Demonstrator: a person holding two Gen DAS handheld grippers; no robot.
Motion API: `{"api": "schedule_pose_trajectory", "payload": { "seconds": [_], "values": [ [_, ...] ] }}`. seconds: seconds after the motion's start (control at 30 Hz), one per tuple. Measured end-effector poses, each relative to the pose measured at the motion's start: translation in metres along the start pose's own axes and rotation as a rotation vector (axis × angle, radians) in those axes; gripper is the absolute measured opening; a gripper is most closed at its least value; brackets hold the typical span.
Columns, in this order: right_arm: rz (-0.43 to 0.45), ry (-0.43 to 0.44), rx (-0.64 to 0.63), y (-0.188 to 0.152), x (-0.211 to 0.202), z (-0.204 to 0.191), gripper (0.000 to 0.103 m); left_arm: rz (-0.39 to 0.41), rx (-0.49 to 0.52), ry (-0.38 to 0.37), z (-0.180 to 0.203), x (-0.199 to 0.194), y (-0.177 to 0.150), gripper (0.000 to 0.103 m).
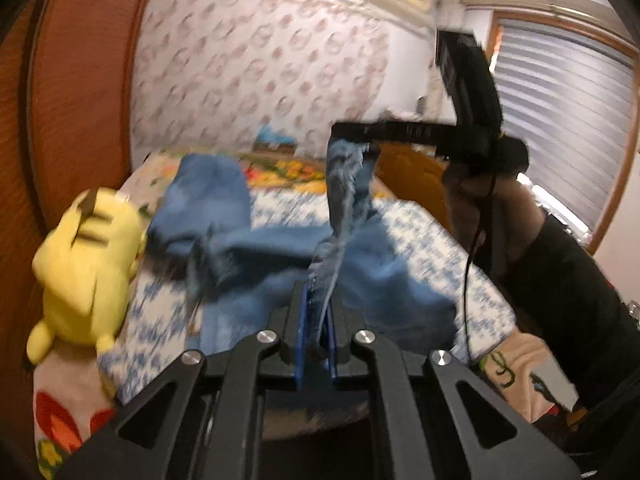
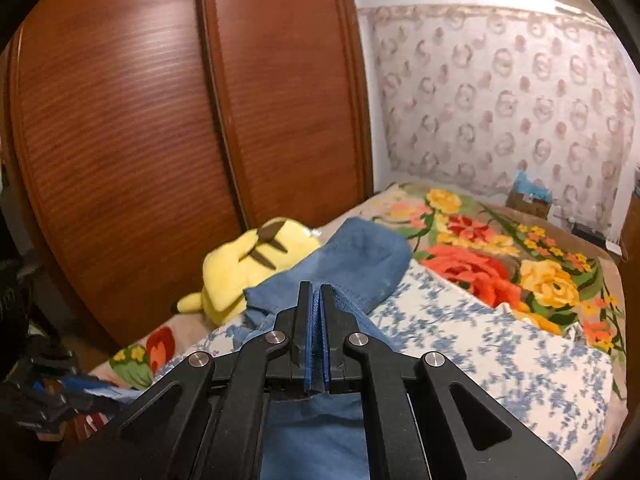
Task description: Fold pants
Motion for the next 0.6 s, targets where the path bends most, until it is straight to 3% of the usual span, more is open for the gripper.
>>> {"api": "schedule_pose_trajectory", "payload": {
  "seconds": [0.23, 0.47, 0.53, 0.6],
  "values": [
    [-0.111, -0.013, -0.034, -0.02, 0.077, -0.023, 0.0, -0.071, -0.071, 0.034, -0.028, 0.034, -0.04, 0.005],
    [-0.148, -0.031, -0.054, -0.028, 0.104, -0.032, 0.0, -0.088, -0.085, 0.039, -0.036, 0.049, -0.046, 0.007],
    [-0.142, -0.059, -0.05, -0.027, 0.101, -0.029, 0.0, -0.095, -0.081, 0.041, -0.034, 0.054, -0.044, 0.023],
    [-0.136, -0.075, -0.037, -0.027, 0.092, -0.022, 0.004, -0.097, -0.073, 0.053, -0.032, 0.06, -0.041, 0.032]
  ]
}}
Point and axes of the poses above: each gripper's, at about its wrist camera, not at the fingertips, and x roughly the way its jaws point, z to its right, y to its top, the point moved 5 cm from there along x, roughly the way its jaws point, and after that the axes turned 6 degrees about -z, right-handed, at the moved point
